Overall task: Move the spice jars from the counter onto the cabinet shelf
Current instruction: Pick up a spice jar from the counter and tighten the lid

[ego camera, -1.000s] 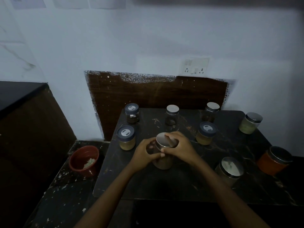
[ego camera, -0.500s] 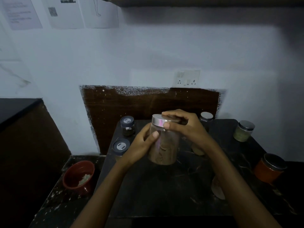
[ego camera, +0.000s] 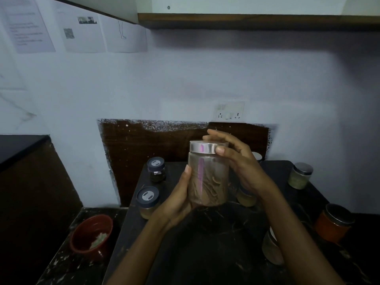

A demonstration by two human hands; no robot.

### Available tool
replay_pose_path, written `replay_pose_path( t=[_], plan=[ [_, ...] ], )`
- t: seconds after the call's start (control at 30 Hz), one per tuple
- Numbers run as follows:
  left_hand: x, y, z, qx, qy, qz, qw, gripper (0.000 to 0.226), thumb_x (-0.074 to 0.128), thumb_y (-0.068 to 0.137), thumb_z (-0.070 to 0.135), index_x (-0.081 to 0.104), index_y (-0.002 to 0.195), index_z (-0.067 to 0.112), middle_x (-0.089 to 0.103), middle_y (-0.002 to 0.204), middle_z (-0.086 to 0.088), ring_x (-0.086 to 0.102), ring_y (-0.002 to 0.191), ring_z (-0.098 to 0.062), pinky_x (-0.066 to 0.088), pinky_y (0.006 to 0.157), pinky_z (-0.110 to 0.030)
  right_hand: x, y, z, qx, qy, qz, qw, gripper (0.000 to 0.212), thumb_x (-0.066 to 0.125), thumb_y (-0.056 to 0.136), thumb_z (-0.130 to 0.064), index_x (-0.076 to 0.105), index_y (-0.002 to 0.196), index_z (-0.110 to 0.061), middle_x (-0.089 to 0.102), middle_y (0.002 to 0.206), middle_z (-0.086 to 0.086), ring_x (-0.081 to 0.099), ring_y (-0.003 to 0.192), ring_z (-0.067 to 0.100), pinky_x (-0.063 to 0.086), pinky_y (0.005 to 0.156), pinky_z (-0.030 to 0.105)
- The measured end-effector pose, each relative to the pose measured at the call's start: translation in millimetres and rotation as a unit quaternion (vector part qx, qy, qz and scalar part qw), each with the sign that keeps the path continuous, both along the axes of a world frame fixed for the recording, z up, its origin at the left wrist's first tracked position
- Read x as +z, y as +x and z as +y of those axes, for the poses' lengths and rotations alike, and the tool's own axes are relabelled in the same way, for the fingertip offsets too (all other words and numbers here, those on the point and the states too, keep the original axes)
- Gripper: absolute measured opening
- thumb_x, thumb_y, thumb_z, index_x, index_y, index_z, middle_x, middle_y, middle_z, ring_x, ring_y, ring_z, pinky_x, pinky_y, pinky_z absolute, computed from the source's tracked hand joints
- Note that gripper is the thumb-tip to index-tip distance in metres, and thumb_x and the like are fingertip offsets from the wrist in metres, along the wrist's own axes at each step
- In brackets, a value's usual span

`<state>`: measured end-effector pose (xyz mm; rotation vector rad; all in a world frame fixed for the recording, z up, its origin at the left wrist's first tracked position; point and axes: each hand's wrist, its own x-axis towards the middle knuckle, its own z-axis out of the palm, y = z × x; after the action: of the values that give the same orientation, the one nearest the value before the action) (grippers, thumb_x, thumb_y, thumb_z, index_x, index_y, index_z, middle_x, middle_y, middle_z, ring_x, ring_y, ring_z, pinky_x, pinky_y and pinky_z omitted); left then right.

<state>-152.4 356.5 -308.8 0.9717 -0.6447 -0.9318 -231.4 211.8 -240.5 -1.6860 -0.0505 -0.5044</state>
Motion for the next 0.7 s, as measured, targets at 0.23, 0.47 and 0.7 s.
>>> replay_pose_path(
  t=[0.23,0.47,0.7],
  plan=[
    [0.6,3.7,-3.4,0.087,0.003,-0.07,0.994,0.093,0.072,0.057,0.07,0.045,0.133,0.024,0.06,0.128,-0.007,0.059,0.118,-0.024,0.048,0.096,-0.044,-5.5,-4.2,15.5,-0.121,0.018,-0.021,0.992,0.059,0.068,0.077,-0.039,0.045,0.131,-0.031,0.049,0.125,-0.006,0.053,0.112,0.01,0.054,0.074,0.021],
    [3.6,-2.9,-10.7,0.161,0.042,-0.185,0.969,0.071,0.067,0.077,0.046,0.039,0.137,0.021,0.06,0.12,0.006,0.063,0.102,0.001,0.051,0.077,-0.014,-7.4,-0.2,36.5,-0.171,0.005,-0.004,0.985,0.078,0.07,0.061,-0.046,0.038,0.132,-0.035,0.045,0.111,-0.024,0.05,0.099,-0.005,0.047,0.078,0.015],
    [4.8,-2.2,-10.8,0.143,0.041,-0.2,0.969,0.065,0.055,0.084,0.048,0.038,0.138,0.016,0.058,0.124,0.001,0.062,0.106,0.0,0.051,0.08,-0.015,-5.7,3.0,35.7,-0.192,0.049,-0.017,0.98,0.074,0.075,0.055,-0.041,0.046,0.124,-0.034,0.051,0.111,-0.014,0.055,0.101,0.005,0.052,0.081,0.023]
  ],
)
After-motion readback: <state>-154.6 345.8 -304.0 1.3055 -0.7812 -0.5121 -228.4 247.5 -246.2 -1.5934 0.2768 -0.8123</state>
